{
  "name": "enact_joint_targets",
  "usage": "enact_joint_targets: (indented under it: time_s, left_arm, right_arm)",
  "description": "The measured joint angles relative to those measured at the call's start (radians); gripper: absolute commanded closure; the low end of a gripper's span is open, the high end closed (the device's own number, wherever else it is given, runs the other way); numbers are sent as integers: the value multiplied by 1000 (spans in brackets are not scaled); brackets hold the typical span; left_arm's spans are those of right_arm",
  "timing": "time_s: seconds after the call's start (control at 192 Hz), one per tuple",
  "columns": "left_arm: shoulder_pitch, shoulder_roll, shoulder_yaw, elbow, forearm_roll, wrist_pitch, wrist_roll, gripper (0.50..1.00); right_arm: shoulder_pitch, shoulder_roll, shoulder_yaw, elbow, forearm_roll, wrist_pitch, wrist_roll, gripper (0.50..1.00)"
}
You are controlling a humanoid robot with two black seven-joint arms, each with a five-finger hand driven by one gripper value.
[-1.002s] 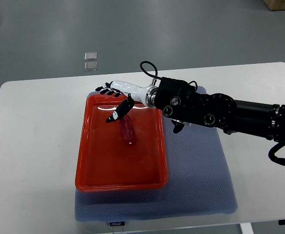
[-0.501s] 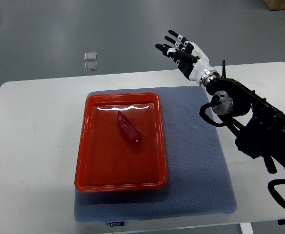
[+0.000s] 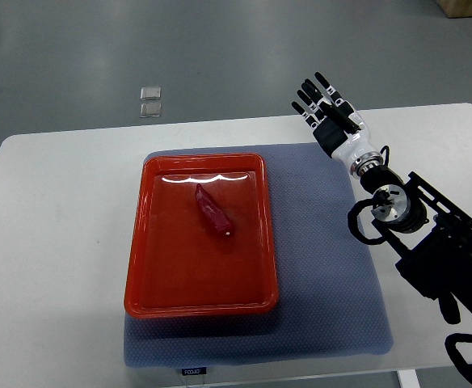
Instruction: Place red pepper on red tray
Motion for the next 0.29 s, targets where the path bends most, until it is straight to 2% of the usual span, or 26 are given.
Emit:
enact_joint_targets:
  time_s: [0.287]
  left_arm:
    - [0,0,0,-1,0,0,0,500]
  right_arm:
    - [-20,0,-3,-12,-1,13,-1,589]
